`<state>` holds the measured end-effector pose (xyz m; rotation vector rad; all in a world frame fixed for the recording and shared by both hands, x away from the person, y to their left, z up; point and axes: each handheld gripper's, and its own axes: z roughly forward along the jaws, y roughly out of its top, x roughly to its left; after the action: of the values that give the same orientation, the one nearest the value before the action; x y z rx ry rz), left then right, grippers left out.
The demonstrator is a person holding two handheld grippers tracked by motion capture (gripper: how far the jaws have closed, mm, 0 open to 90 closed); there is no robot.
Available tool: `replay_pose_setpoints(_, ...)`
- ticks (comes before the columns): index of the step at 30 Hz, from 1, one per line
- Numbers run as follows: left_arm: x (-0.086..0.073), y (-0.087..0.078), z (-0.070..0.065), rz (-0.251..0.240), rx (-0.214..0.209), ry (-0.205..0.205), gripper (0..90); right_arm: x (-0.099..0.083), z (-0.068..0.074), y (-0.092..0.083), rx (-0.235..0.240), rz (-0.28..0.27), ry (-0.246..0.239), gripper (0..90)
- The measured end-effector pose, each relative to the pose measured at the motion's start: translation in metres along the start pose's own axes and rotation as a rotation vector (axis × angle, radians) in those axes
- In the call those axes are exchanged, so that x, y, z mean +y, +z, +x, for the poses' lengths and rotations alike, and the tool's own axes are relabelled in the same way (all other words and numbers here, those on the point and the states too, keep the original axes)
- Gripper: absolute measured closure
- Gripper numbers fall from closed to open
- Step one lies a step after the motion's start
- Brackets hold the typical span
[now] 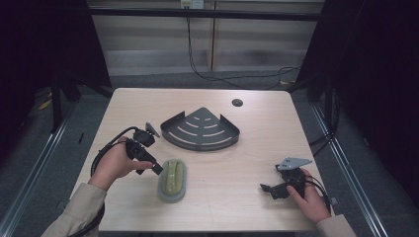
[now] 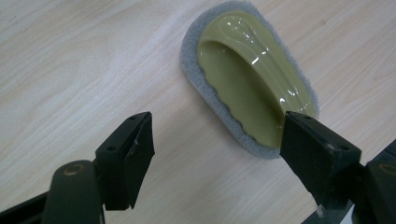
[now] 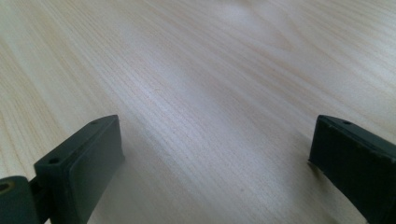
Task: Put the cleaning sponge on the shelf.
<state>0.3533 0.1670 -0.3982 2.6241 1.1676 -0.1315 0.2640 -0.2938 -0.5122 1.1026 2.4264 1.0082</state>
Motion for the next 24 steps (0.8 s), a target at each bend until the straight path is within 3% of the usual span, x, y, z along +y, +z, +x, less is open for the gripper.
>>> replay_pose_setpoints(24,0.024,0.014,-0.021,0.046,-0.024,-0.015,29.4,0.000,0.000,0.000,0.000,0.000,0.000,2.2)
